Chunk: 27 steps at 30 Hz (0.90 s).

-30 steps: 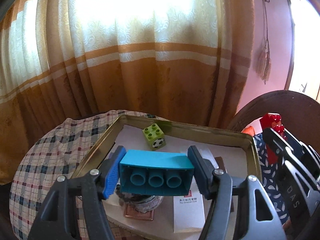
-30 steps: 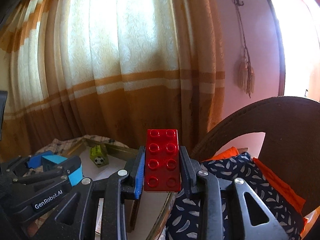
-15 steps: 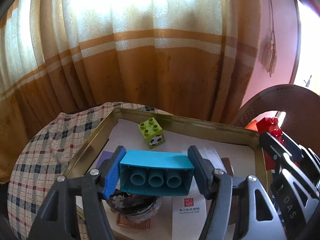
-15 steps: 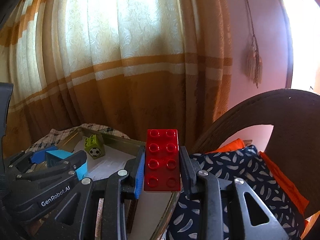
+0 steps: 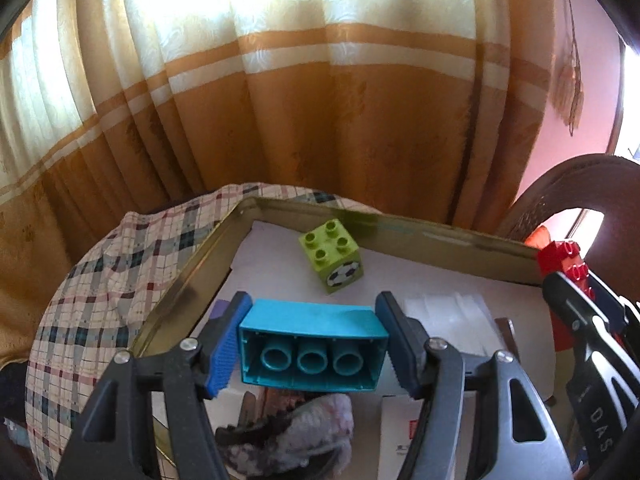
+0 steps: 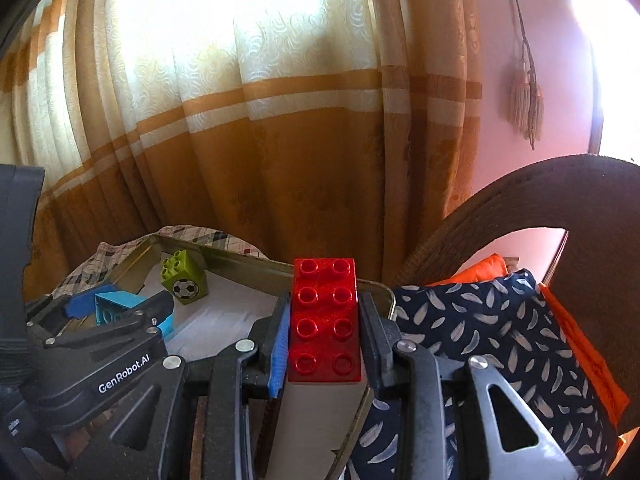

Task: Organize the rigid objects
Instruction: 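Lower both bricks into the gold tray and open both tools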

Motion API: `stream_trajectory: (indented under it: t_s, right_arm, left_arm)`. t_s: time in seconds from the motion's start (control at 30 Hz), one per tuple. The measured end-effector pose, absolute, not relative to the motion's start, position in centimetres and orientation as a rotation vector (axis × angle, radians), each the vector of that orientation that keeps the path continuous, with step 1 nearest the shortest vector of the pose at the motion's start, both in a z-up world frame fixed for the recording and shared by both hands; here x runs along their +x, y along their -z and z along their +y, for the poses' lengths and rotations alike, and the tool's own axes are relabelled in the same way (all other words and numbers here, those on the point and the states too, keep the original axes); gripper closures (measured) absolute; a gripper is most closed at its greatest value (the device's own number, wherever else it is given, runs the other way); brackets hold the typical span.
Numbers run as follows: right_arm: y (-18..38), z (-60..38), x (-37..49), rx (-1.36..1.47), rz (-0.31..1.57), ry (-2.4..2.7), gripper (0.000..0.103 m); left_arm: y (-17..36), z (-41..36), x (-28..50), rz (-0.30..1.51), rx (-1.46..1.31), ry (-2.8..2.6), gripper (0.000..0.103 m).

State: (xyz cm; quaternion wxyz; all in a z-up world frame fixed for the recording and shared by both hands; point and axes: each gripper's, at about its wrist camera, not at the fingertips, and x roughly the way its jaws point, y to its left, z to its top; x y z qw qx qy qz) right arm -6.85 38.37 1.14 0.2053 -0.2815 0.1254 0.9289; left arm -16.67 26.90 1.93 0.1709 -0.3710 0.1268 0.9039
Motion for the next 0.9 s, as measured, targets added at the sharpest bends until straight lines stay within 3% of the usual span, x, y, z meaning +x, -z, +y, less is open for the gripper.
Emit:
stream_trajectory:
  t_s: [0.23, 0.27, 0.33, 0.37, 0.4, 0.57, 0.9]
  right_arm:
    - [-0.8, 38.4, -7.8, -0.842, 0.381, -2.625, 0.067]
    - [-0.9, 38.6, -7.8, -0.835, 0.402, -2.647, 0.063]
    - [-1.0, 38.9, -7.6, -0.829, 0.437, -2.665, 0.035]
    - [-1.2, 38.9, -7.2, -0.805, 0.457, -2.676, 0.03]
    - [-1.4, 39.0, -6.8, -0.771, 0.476, -2.683, 0.026]
    - [-2.1, 38.6, -4.7, -0.623, 0.574, -2.664, 0.02]
    - [-2.6, 37.4, -1.8, -0.526, 0.688, -2.574, 0.02]
  left_arm:
    - [-1.1, 26.6, -17.3, 0.359, -1.103, -2.574, 0.038]
    - [-1.2, 26.5, -17.3, 0.354, -1.109, -2.571, 0.031]
    - [-1.6, 26.5, -16.9, 0.347, -1.094, -2.558, 0.018]
    - [-1.8, 26.6, -16.6, 0.354, -1.073, -2.558, 0.004]
    - [-2.1, 26.7, -16.3, 0.371, -1.04, -2.573, 0.001]
    - [-2.9, 27.1, -14.8, 0.436, -0.951, -2.57, 0.0]
    - [-2.9, 25.3, -13.1, 0.392, -0.896, -2.578, 0.0]
